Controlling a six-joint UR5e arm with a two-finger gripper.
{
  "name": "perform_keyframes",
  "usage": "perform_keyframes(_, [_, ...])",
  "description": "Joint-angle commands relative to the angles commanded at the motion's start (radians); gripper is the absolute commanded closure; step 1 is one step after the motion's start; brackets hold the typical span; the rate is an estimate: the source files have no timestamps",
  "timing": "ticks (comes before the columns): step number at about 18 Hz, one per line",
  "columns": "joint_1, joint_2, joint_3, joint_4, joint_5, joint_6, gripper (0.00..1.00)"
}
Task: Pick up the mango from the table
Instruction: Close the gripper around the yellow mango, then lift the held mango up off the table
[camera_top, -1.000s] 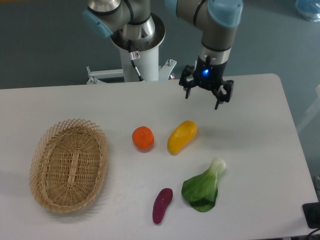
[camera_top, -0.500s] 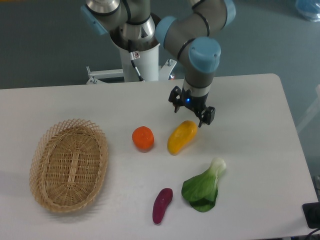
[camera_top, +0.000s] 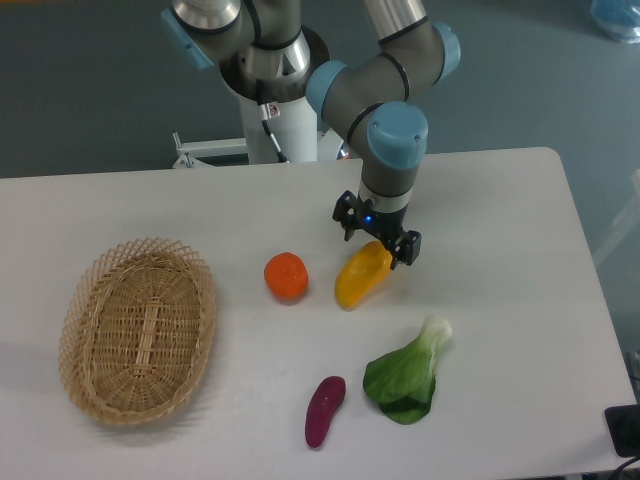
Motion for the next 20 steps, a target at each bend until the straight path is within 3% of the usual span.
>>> perform_keyframes(8, [-0.005,-0.021,0.006,0.009,-0.002,-0.002,0.01])
perform_keyframes(13, [-0.005,-0.022,0.014,0.009,-0.006,-0.031,0.32])
perform_keyframes(20, [-0.005,-0.02,0.021,0.009,-0.005,-0.031,0.42])
